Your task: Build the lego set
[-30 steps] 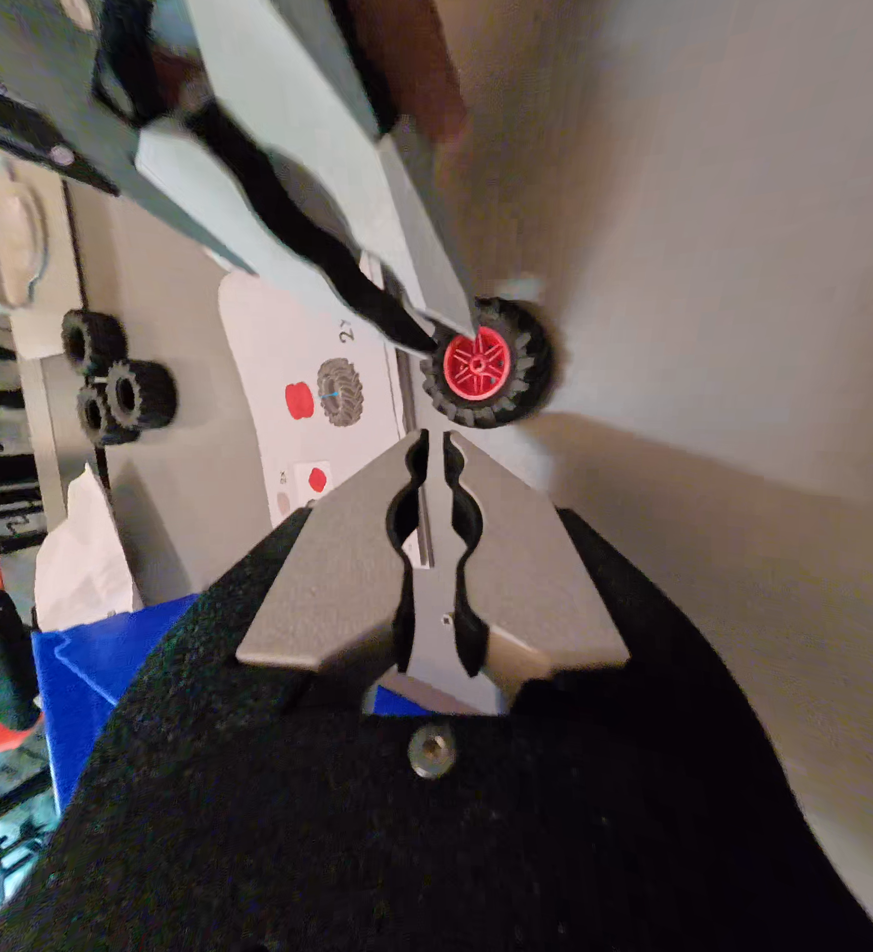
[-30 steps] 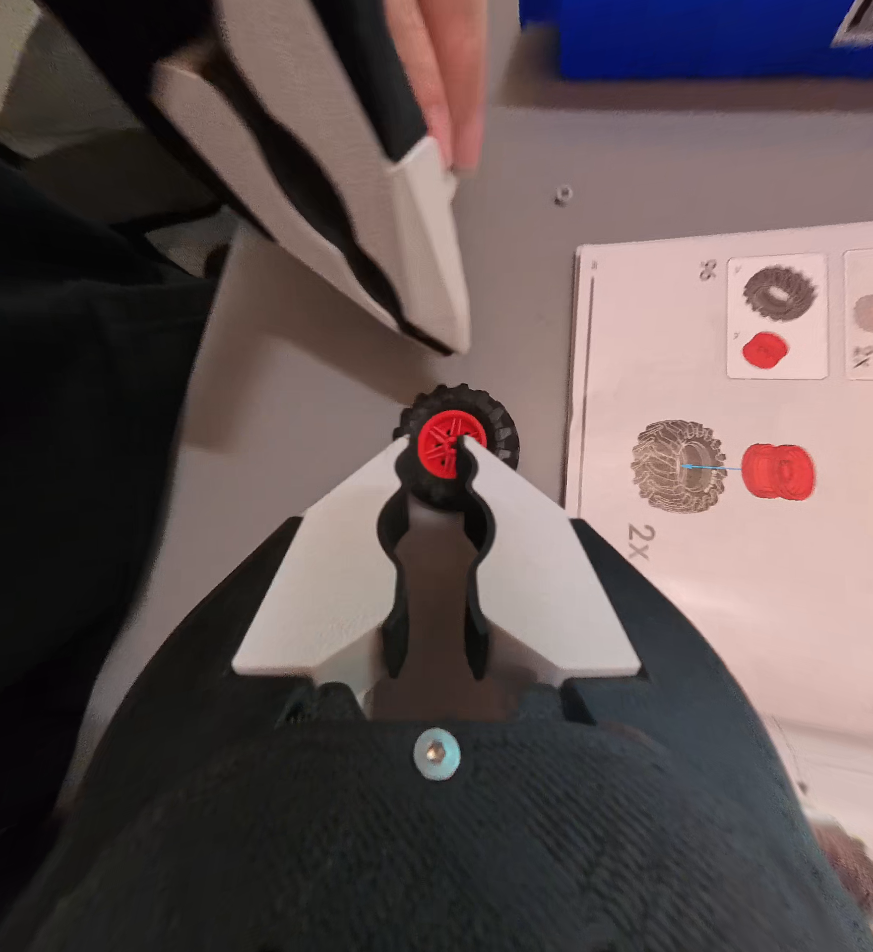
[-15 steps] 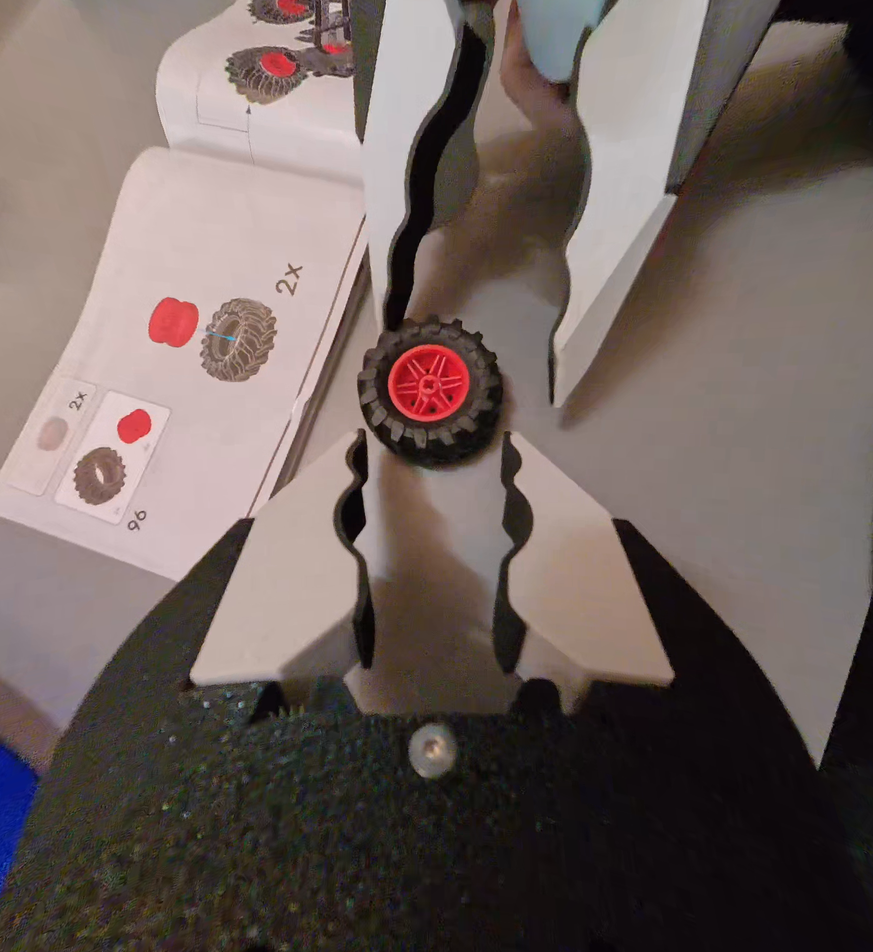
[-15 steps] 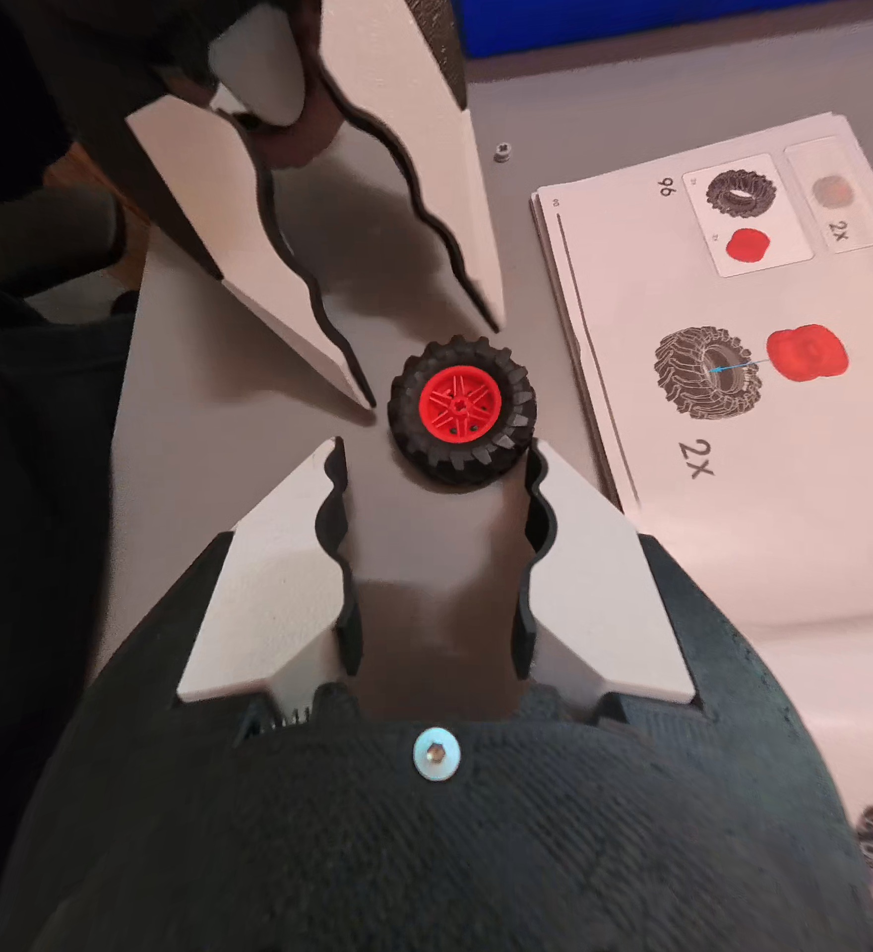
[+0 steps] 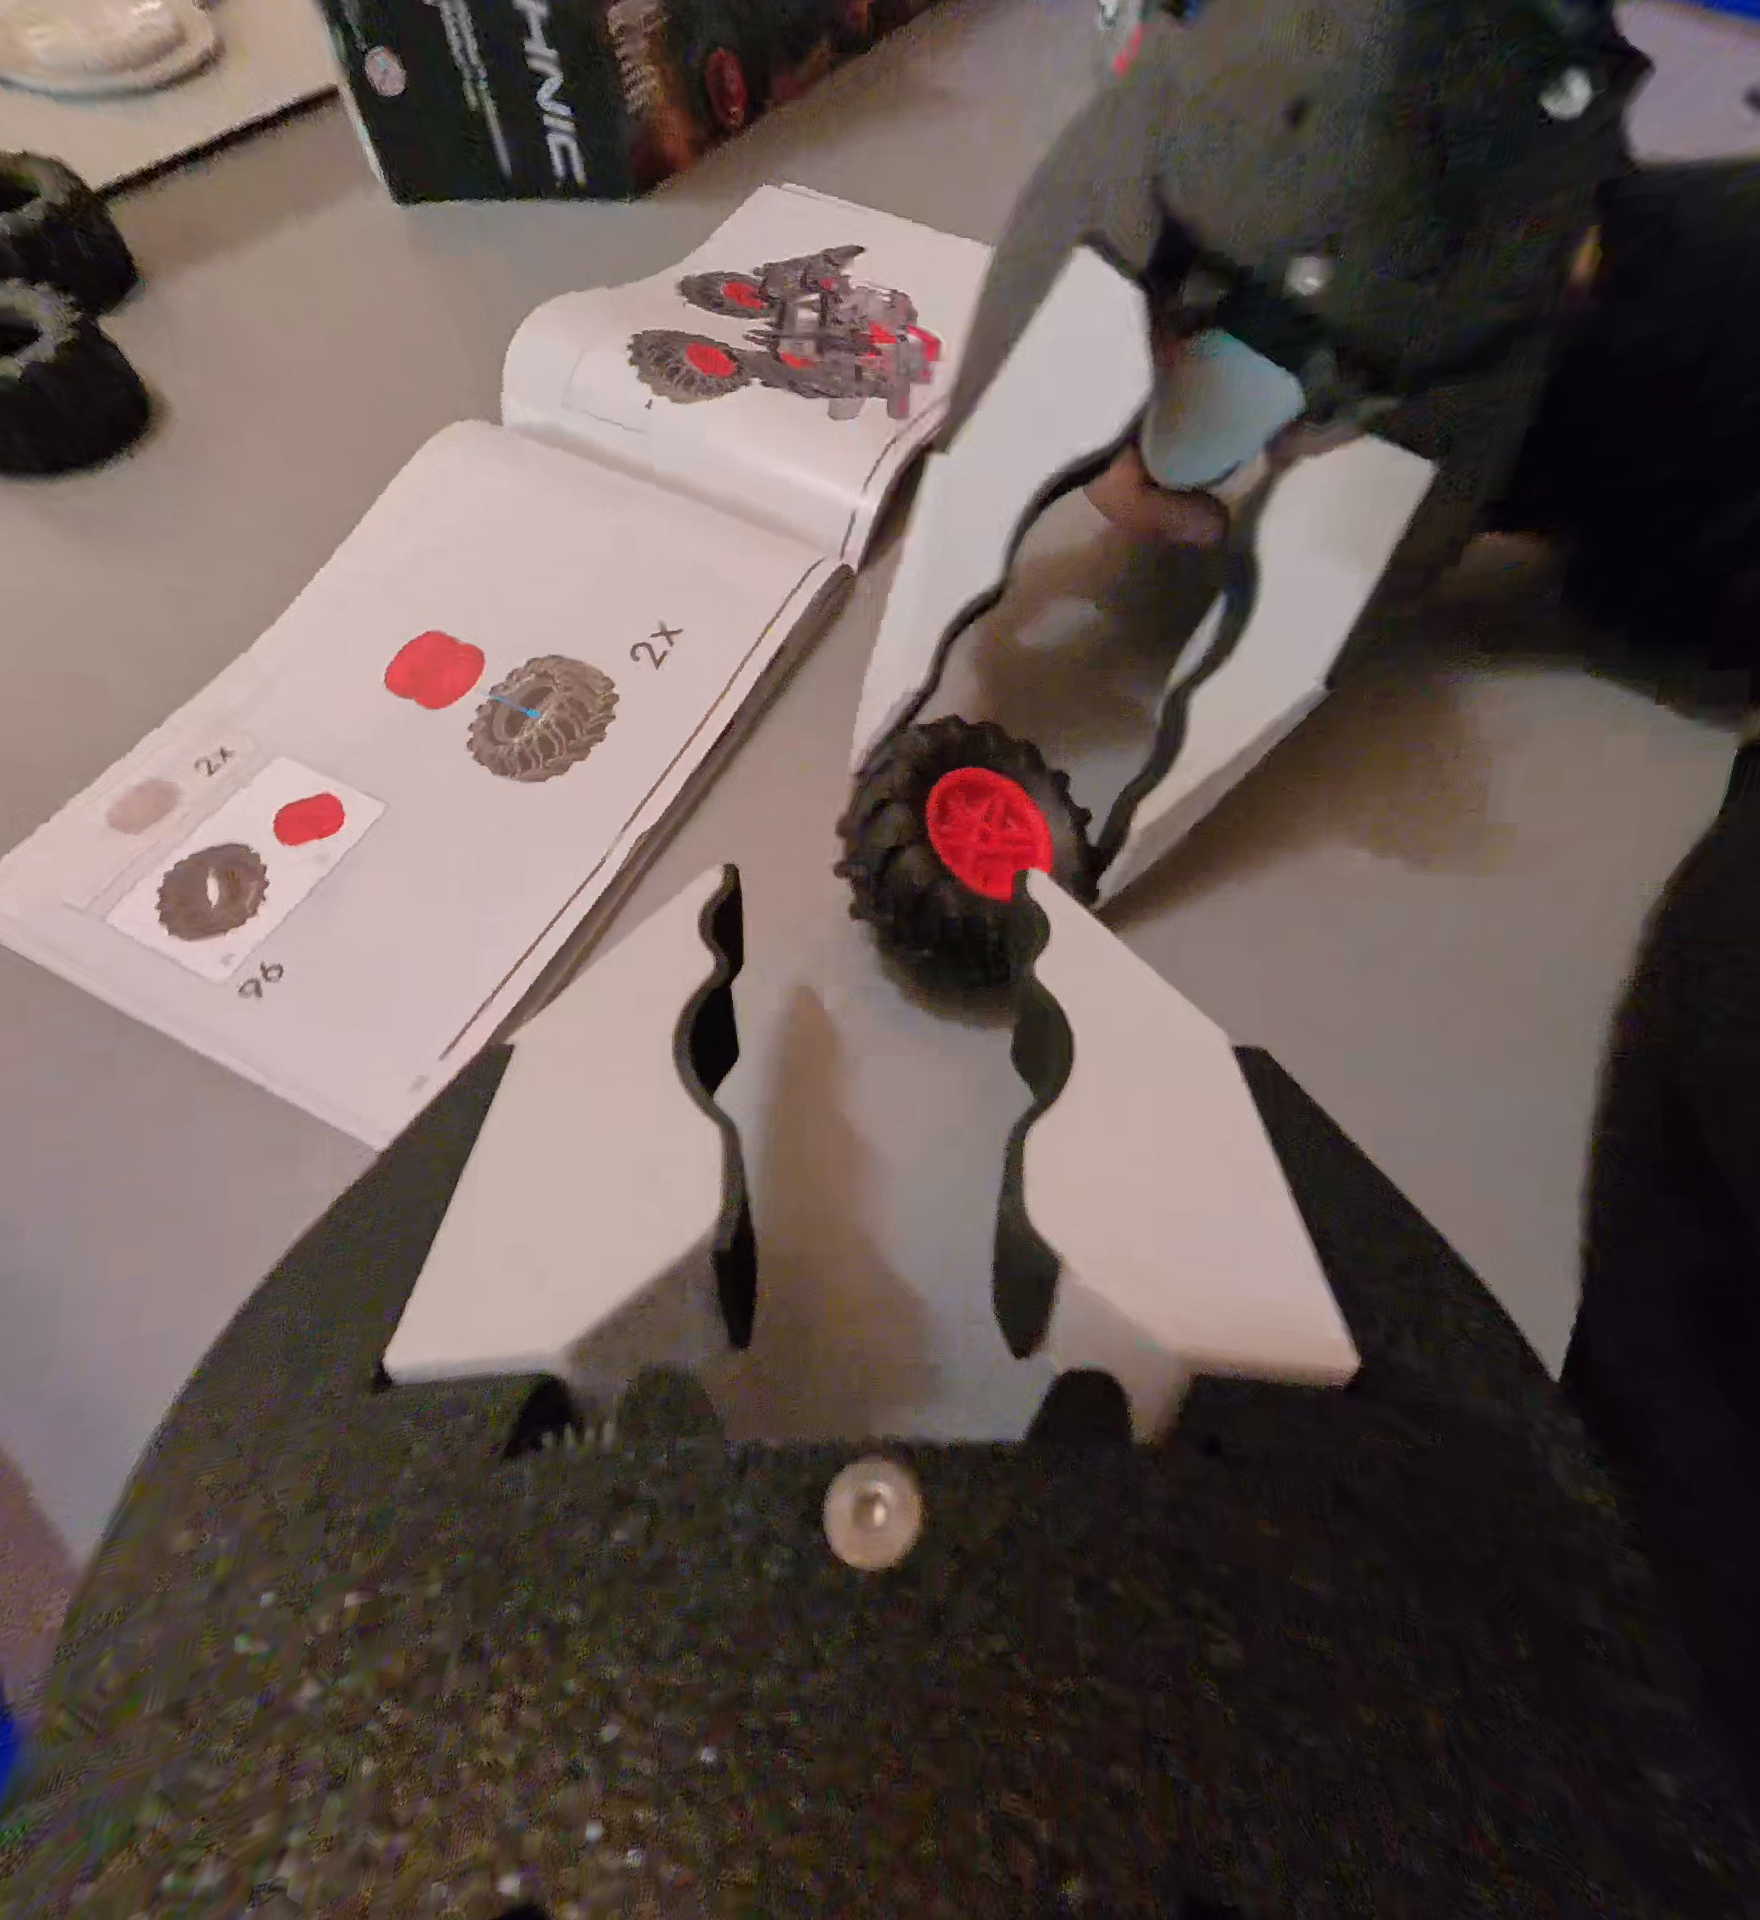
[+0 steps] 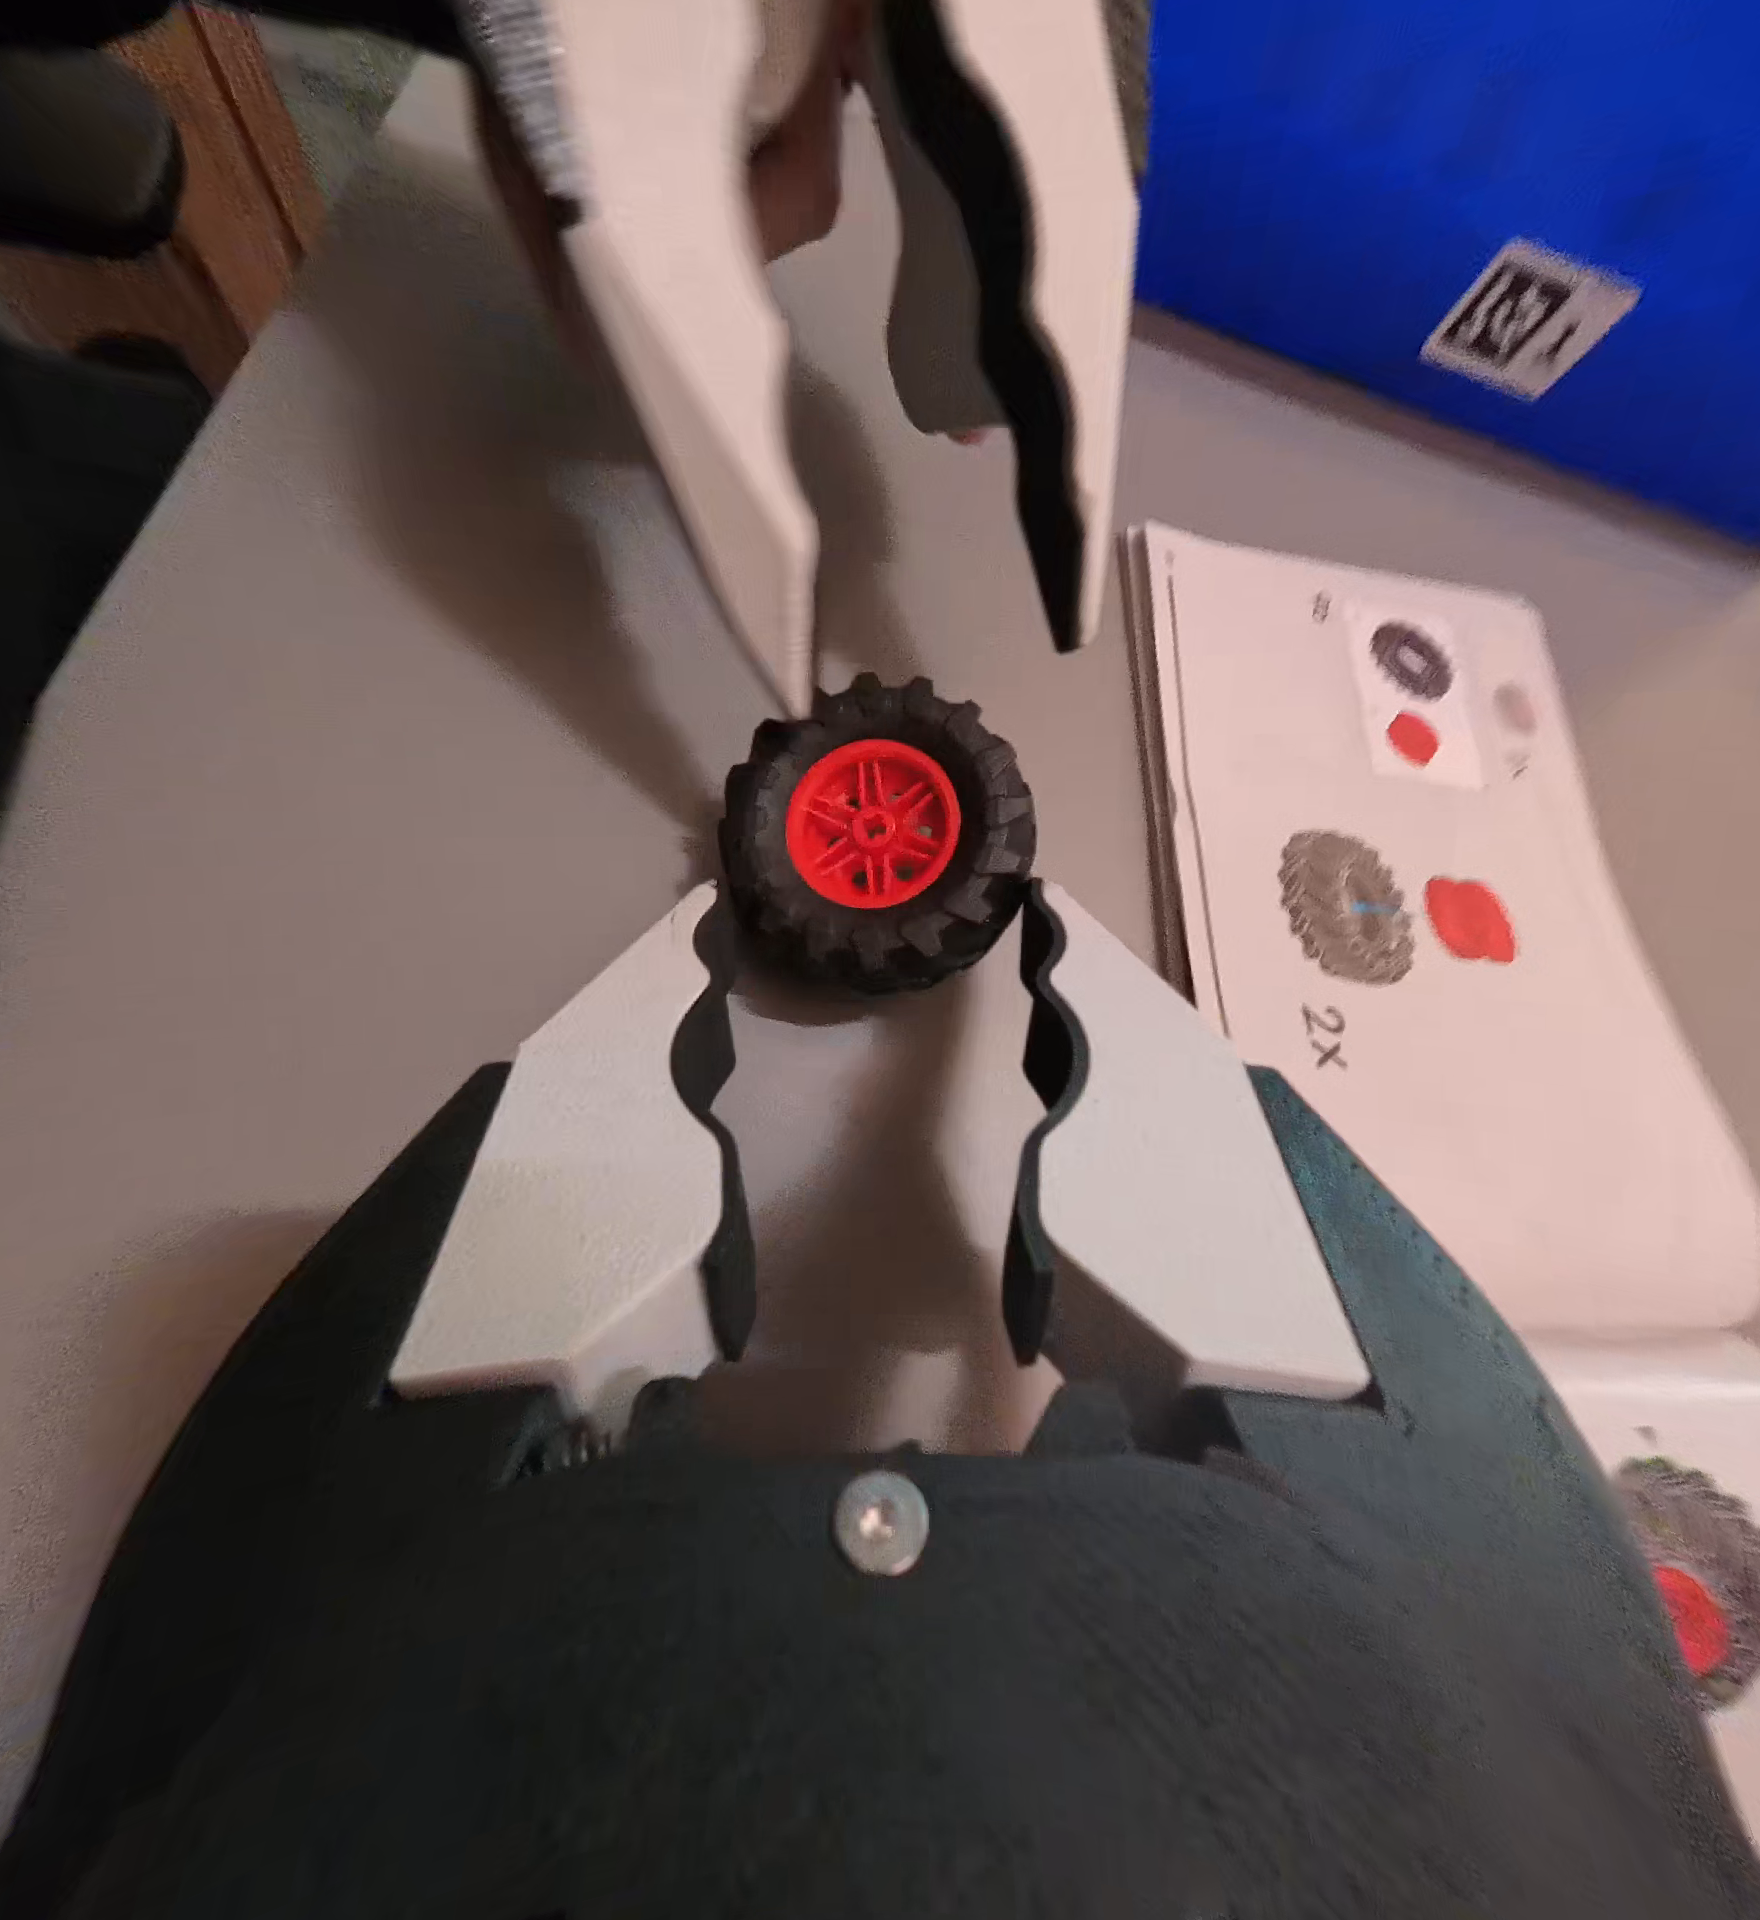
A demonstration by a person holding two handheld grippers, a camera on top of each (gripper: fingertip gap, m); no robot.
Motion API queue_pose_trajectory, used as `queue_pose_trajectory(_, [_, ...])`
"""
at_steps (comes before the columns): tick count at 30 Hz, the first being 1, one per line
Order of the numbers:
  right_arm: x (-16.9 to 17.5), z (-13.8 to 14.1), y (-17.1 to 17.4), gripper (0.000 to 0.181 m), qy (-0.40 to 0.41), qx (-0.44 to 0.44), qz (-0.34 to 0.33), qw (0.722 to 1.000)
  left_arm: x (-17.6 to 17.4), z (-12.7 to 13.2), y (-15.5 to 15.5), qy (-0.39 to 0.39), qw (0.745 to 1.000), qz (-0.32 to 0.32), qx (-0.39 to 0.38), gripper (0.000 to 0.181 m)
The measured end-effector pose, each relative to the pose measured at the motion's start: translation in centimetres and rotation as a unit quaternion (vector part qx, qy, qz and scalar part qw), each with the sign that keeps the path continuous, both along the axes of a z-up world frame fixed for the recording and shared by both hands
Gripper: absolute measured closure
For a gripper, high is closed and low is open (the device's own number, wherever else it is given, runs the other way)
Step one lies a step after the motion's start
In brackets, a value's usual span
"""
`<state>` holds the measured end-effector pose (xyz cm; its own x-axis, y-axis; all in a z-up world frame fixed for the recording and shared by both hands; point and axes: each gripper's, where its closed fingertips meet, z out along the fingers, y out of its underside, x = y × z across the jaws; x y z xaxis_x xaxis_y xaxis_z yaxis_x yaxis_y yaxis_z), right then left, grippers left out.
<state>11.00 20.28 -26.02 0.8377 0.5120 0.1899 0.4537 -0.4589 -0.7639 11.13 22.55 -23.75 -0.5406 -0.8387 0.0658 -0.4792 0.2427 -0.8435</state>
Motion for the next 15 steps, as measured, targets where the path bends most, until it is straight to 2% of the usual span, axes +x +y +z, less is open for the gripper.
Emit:
queue_pose_trajectory(1, [-0.4,0.3,0.0,0.127,-0.02,0.019,0.007,1.0,0.1,-0.1,0.3,0.018,0.999,0.012,-0.025,0.132])
queue_pose_trajectory(3, [-0.8,1.3,0.3,0.127,-0.078,0.081,0.008,0.994,-0.2,-0.5,-0.3,0.061,0.995,-0.003,-0.083,0.127])
queue_pose_trajectory(6, [-0.8,3.0,0.7,0.127,-0.174,0.154,0.0,0.973,-0.8,0.4,-2.0,0.084,0.983,-0.053,-0.156,0.141])
queue_pose_trajectory(8, [-0.3,3.0,0.7,0.129,-0.2,0.153,-0.013,0.968,-0.4,1.0,-1.7,0.031,0.991,-0.061,-0.119,0.15])
queue_pose_trajectory(10, [0.5,3.0,0.5,0.123,-0.182,0.134,-0.037,0.974,0.3,2.1,-0.8,-0.08,0.995,-0.065,0.005,0.155])
queue_pose_trajectory(11, [0.7,3.3,0.3,0.121,-0.158,0.135,-0.047,0.977,0.9,3.1,0.1,-0.16,0.98,-0.055,0.104,0.155])
queue_pose_trajectory(12, [0.9,4.1,0.3,0.121,-0.133,0.147,-0.057,0.979,1.2,4.5,0.7,-0.248,0.942,-0.056,0.219,0.155])
queue_pose_trajectory(13, [1.1,4.8,0.3,0.122,-0.109,0.161,-0.07,0.978,1.2,5.7,0.6,-0.321,0.888,-0.07,0.323,0.155])
queue_pose_trajectory(14, [1.3,5.3,0.4,0.122,-0.092,0.169,-0.077,0.978,1.2,6.3,0.6,-0.355,0.84,-0.078,0.404,0.155])
queue_pose_trajectory(15, [1.4,5.7,0.4,0.122,-0.085,0.172,-0.078,0.978,1.3,6.4,0.5,-0.366,0.804,-0.086,0.462,0.155])
